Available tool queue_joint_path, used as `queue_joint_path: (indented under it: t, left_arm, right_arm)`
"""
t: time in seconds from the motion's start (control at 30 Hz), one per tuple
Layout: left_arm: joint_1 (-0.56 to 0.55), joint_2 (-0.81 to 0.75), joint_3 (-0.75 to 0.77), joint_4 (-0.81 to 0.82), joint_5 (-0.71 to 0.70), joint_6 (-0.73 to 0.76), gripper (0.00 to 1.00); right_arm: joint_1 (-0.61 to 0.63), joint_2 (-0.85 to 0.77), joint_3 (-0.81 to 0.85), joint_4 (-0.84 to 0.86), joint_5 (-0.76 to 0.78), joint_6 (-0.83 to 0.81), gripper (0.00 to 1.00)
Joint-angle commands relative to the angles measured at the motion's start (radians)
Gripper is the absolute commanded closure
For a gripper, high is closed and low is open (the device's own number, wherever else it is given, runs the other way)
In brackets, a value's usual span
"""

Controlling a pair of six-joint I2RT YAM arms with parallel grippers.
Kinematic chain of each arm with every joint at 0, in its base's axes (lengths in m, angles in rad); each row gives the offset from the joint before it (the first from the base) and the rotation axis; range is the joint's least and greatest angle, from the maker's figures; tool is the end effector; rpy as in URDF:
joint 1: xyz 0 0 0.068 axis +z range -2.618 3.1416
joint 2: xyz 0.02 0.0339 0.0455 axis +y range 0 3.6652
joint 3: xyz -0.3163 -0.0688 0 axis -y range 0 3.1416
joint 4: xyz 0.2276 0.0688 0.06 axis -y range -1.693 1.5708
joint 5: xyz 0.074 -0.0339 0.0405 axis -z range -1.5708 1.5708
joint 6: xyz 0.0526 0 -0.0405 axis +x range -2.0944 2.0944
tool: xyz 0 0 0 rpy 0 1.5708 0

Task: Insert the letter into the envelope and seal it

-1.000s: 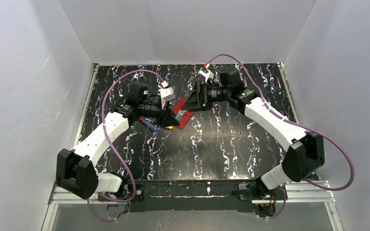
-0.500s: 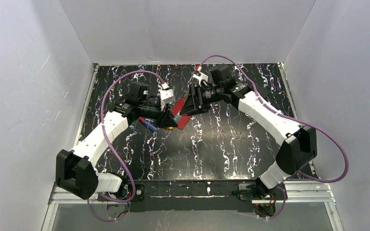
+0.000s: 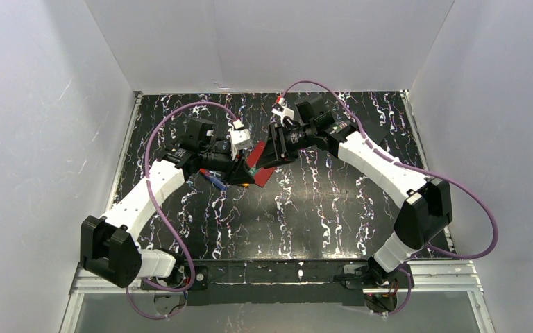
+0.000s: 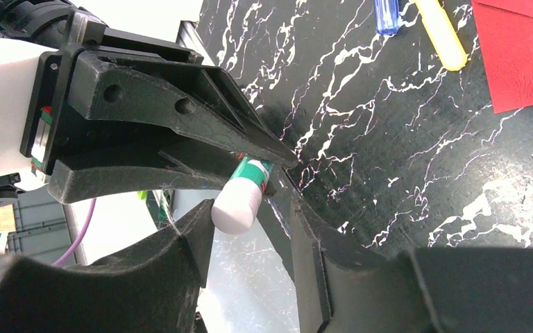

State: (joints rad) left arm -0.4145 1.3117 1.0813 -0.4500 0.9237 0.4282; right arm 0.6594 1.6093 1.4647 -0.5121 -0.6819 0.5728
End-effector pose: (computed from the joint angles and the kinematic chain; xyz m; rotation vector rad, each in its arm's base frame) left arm 0.2178 -0.1417 0.3592 1.2860 1.6758 -1.0162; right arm 0.2618 0.2449 0.3860 -0.5240 2.3877 1.3817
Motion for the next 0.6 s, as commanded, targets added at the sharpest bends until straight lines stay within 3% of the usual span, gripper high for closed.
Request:
queue_joint_path:
  t: [0.0,0.13,0.3,0.4,0.5,0.57]
  left_arm:
    - [-0.001,-0.025,0.047,-0.028,0.03,0.027,1.0]
    - [0.0,-0.017,0.05,-0.033,0.03,0.029,1.0]
    - [0.0,-0.011,0.055,-0.041,0.033,0.035,1.0]
    - [0.0,-0.004,0.061,-0.047,0.032,0.038,1.0]
    - [0.0,0.001,0.064,-0.03,-0.007,0.023,1.0]
    - [-0.002,0.001,0.067,0.008,-0.072,-0.011,1.0]
  right_arm:
    - [0.003,0.008,0.033,0.039,0.012,-0.012,0.49]
    - [0.003,0.013,0.024,0.049,0.006,-0.01,0.52]
    - [0.003,0.026,0.029,0.052,0.002,-0.014,0.65]
    - [0.004,0.037,0.032,0.048,-0.003,-0.018,0.77]
    - [0.017,0.049,0.033,0.029,-0.002,-0.035,0.99]
    - [0.043,0.052,0.012,0.018,0.012,-0.051,0.99]
